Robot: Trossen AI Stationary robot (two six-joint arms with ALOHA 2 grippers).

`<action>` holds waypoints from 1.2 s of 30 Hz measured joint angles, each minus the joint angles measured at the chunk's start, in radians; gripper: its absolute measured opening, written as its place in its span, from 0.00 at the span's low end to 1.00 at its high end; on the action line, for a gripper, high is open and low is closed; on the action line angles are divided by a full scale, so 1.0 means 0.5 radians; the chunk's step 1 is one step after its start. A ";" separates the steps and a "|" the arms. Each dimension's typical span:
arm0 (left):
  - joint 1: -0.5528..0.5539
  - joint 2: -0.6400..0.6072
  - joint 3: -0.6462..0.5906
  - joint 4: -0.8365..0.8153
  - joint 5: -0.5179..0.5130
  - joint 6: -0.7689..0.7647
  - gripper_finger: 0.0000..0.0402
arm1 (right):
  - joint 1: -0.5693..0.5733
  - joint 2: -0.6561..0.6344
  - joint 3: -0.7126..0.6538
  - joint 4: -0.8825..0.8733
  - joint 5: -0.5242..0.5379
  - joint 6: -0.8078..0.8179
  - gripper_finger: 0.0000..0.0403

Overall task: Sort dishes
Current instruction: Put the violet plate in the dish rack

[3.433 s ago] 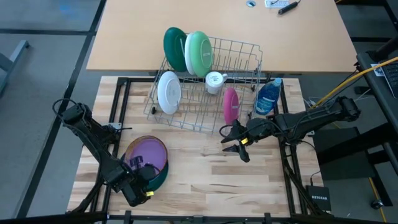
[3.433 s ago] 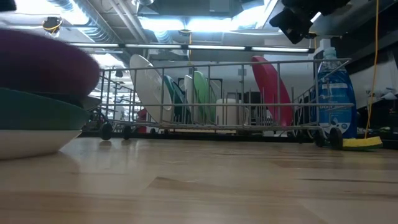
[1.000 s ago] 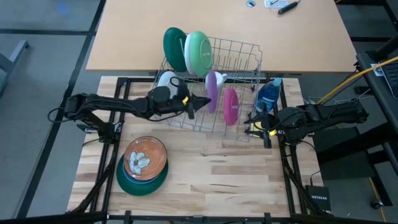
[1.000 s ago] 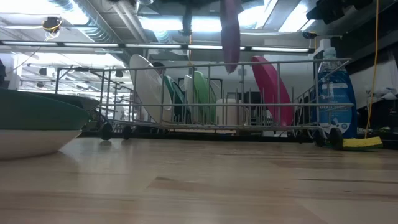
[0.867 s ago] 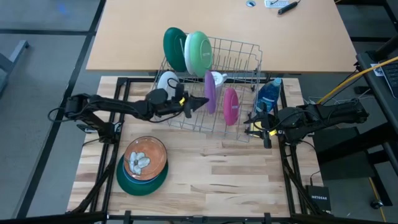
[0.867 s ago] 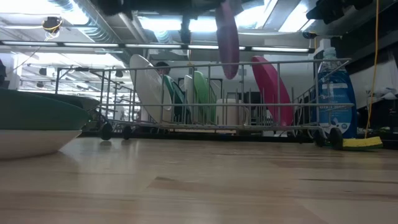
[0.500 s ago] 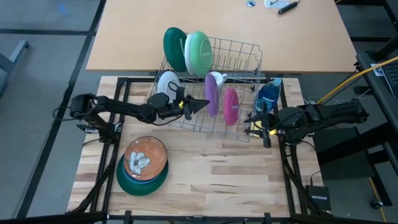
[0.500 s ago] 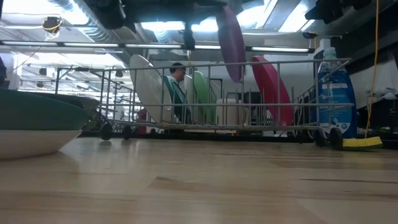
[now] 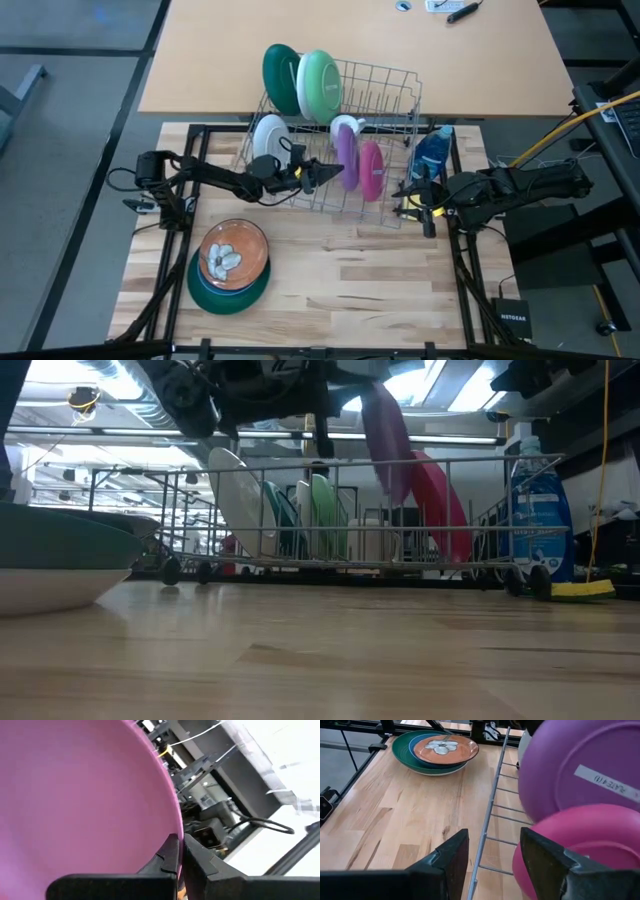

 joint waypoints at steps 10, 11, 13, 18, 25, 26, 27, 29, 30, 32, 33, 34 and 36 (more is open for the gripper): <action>0.000 0.001 0.026 -0.014 0.048 0.002 0.00 | 0.000 0.000 0.000 -0.005 0.001 0.000 0.45; 0.000 0.001 0.026 -0.021 0.051 0.002 0.00 | 0.000 0.000 0.000 -0.005 0.001 0.001 0.45; 0.000 0.000 0.026 -0.074 0.053 0.002 0.00 | 0.000 0.000 0.000 -0.005 0.001 0.001 0.45; 0.009 0.000 0.026 -0.286 0.052 0.003 0.00 | 0.000 0.000 0.000 -0.005 0.001 0.001 0.45; 0.037 0.000 0.027 -0.418 0.007 0.002 0.00 | 0.000 0.000 0.000 -0.006 0.002 0.001 0.45; 0.042 0.000 0.027 -0.458 -0.014 0.002 0.00 | 0.000 0.000 0.000 -0.005 0.002 0.001 0.45; 0.044 0.000 0.027 -0.502 -0.038 -0.002 0.00 | 0.000 0.000 0.000 -0.005 0.002 0.001 0.45; 0.054 0.000 0.027 -0.586 -0.096 -0.028 0.00 | 0.000 0.000 0.000 -0.005 0.002 0.001 0.45; 0.060 0.000 0.027 -0.622 -0.119 -0.037 0.00 | 0.000 0.000 0.000 -0.005 0.002 0.001 0.45; 0.075 0.000 0.027 -0.681 -0.140 -0.059 0.00 | 0.000 0.000 0.000 -0.006 0.002 0.001 0.45; 0.080 0.000 0.027 -0.696 -0.141 -0.066 0.00 | 0.000 0.000 0.000 -0.006 0.002 0.001 0.45; 0.087 0.000 0.027 -0.705 -0.141 -0.066 0.00 | 0.000 0.000 0.000 -0.006 0.002 0.001 0.45; 0.088 0.000 0.029 -0.703 -0.134 -0.043 0.00 | 0.000 0.000 0.000 -0.006 0.002 0.000 0.45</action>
